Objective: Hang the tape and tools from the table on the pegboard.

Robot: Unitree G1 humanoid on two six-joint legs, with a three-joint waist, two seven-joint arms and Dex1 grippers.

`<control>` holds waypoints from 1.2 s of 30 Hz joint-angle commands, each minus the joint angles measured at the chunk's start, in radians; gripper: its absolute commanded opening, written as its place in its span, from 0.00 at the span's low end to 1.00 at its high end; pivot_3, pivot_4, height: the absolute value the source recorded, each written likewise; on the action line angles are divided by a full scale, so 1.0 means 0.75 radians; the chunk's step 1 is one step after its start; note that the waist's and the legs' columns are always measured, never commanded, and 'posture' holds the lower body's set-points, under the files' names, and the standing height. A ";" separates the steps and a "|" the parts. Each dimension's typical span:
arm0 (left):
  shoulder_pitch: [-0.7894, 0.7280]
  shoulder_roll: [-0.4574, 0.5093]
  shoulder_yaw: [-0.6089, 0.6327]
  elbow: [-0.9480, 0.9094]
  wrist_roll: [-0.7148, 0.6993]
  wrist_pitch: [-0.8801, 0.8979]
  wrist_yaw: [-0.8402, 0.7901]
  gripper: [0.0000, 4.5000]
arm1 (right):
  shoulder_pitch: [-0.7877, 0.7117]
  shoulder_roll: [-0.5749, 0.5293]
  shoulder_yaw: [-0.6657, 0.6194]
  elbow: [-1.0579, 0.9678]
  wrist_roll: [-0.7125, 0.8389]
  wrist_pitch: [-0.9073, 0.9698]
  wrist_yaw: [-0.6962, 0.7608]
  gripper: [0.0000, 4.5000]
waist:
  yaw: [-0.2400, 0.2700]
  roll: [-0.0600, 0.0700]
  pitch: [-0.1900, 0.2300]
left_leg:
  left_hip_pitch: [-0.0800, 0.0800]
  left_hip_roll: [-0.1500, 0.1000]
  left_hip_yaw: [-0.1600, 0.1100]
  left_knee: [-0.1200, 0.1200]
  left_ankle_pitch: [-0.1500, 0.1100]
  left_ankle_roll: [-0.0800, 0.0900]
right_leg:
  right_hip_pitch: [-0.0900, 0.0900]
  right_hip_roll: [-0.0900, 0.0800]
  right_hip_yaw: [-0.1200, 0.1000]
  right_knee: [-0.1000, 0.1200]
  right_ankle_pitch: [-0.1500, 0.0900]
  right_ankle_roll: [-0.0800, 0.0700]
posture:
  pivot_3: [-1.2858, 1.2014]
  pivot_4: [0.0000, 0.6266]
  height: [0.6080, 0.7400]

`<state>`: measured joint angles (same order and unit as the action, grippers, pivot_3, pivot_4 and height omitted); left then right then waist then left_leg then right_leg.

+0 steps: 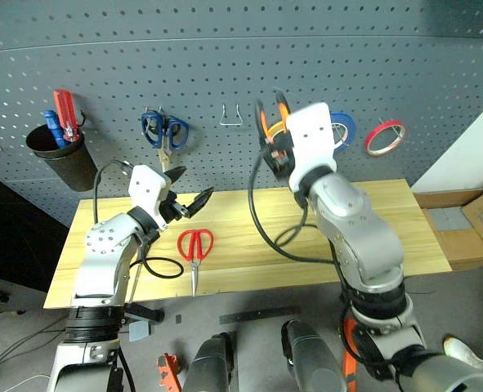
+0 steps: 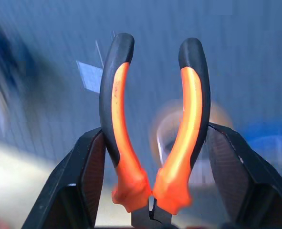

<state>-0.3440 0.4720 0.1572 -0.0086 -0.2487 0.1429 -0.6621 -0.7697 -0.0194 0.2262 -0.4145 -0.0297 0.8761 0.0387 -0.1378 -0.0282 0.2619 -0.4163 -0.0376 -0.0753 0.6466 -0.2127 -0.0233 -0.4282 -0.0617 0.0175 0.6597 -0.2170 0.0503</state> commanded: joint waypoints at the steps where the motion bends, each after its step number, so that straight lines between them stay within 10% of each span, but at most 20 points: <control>1: 0.002 -0.009 0.069 -0.096 -0.055 0.010 0.064 0.89 | -0.211 0.076 -0.064 0.156 0.020 -0.162 -0.011 0.59 | 0.002 -0.002 -0.002 | 0.000 0.000 0.000 -0.001 0.000 0.000 | 0.000 0.000 0.000 -0.001 0.000 -0.001 | 0.46 0.28 1.00; 14: -0.011 -0.026 0.037 -0.174 -0.060 0.071 0.146 0.89 | -0.721 0.165 -0.257 1.140 0.048 -0.939 -0.057 0.59 | 0.038 -0.005 -0.004 | -0.001 -0.001 0.001 -0.004 0.000 0.000 | -0.003 0.000 0.000 0.000 0.001 -0.002 | 0.49 0.29 1.00; 36: -0.261 -0.115 -0.078 0.070 0.003 -0.059 0.165 0.89 | -0.717 0.148 -0.276 1.885 -0.032 -1.620 -0.153 0.59 | 0.075 -0.005 -0.004 | 0.000 -0.001 0.001 -0.002 0.001 -0.001 | -0.004 0.001 0.000 0.004 0.001 -0.003 | 0.50 0.32 1.00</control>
<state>-0.5201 0.3880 0.0924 0.0579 -0.2483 0.1283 -0.5371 -1.3068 0.1052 0.0232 1.0138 -0.0436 -0.3170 -0.0645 -0.0817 -0.0323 0.2591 -0.4167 -0.0381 -0.0748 0.6449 -0.2121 -0.0241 -0.4310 -0.0610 0.0179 0.6625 -0.2160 0.0482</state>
